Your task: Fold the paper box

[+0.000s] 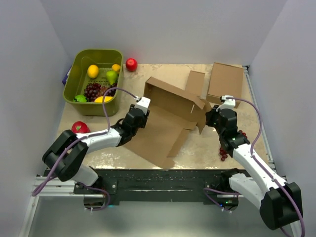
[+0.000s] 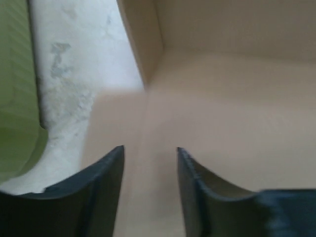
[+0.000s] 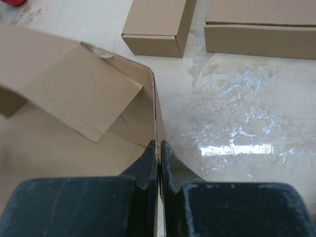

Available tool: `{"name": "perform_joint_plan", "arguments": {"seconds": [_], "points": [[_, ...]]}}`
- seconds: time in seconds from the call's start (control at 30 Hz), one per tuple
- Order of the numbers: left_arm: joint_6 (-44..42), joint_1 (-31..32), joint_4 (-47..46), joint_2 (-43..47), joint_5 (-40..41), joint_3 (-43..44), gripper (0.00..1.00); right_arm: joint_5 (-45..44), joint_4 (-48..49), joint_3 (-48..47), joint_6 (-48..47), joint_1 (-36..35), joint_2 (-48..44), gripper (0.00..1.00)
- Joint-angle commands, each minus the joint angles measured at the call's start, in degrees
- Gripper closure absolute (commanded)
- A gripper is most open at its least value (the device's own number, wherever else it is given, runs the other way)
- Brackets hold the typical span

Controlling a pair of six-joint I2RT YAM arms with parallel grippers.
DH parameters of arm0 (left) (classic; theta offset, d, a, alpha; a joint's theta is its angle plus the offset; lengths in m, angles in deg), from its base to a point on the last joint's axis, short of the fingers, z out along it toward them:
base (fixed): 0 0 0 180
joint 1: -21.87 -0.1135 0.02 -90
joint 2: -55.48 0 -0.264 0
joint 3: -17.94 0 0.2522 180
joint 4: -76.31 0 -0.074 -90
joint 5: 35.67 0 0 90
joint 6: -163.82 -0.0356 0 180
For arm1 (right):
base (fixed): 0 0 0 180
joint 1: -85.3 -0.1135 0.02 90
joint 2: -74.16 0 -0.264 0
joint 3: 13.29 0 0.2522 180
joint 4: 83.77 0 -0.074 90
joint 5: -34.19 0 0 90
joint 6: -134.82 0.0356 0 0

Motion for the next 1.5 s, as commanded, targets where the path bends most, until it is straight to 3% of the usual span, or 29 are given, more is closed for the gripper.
{"name": "perform_joint_plan", "arguments": {"seconds": [0.0, 0.2, 0.37, 0.6, 0.93, 1.1, 1.47], "points": [[4.5, 0.1, 1.1, 5.2, -5.0, -0.9, 0.39, -0.2, 4.3, -1.0, -0.3, 0.3, -1.3, 1.0], [7.7, 0.0, 5.2, 14.3, -10.6, -2.6, 0.23, 2.8, 6.0, -1.1, -1.3, 0.3, -0.2, 1.0], [8.8, -2.2, 11.0, 20.7, -16.1, 1.0, 0.16, 5.8, 7.5, -1.1, -2.3, 0.3, 0.4, 1.0], [13.1, -12.8, 11.8, 21.6, -23.5, 7.5, 0.11, 9.8, 9.2, -1.4, -4.5, 0.0, 0.5, 1.0], [19.0, -21.7, 7.9, -4.0, -39.6, 34.3, 0.1, 10.9, 9.5, -0.9, -5.5, -1.8, 0.0, 1.0], [19.0, -22.5, 8.9, -17.6, -42.3, 47.1, 0.1, 10.9, 8.9, -0.8, -5.6, -2.4, -0.2, 1.0], [18.9, -23.0, 9.1, -30.5, -41.7, 57.7, 0.11, 10.2, 6.0, -1.1, -6.2, -2.7, -1.9, 1.0]]}}
